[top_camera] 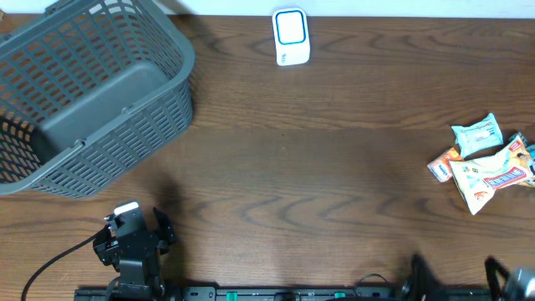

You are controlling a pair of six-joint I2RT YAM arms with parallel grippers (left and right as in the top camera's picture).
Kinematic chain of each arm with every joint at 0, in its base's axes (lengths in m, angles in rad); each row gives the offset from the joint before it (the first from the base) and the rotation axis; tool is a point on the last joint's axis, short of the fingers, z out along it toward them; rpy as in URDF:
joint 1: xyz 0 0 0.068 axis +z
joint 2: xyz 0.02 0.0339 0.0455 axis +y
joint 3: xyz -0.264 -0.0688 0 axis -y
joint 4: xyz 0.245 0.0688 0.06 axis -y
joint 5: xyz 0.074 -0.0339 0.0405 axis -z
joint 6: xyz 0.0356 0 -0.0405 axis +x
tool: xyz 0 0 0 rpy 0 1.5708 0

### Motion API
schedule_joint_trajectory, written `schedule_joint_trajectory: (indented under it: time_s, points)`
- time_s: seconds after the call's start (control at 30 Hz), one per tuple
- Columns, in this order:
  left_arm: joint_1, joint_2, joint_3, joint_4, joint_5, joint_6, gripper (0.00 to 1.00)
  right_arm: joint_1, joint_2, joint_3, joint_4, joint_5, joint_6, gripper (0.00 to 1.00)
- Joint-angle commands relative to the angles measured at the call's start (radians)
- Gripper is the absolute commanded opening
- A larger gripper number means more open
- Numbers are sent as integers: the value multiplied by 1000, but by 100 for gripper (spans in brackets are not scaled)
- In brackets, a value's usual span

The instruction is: Scan the item barcode

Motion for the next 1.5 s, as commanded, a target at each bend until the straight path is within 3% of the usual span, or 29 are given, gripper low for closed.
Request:
schedule_joint_trajectory:
  time_s: [0.0, 0.2, 0.4, 0.67, 1.07, 1.47]
  points:
    - [-2, -6, -19, -43, -6, -9, 100, 1, -54, 0, -3, 23, -22, 99]
    - [-2, -6, -19, -43, -6, -9, 100, 1, -126, 0, -3, 121, -28, 99]
    - [-2, -6, -19, -43, -6, -9, 100, 1, -141, -12, -3, 104, -249, 99]
    - [-2, -6, -19, -43, -6, -9, 100, 1, -145, -182, 39, 61, -292, 99]
    - [-2, -6, -19, -43, -6, -9, 100, 109, -400, -755, 650, -228, -291, 99]
    - [-2, -6, -19, -43, -6, -9, 100, 178, -547, -1249, 1181, -241, -291, 99]
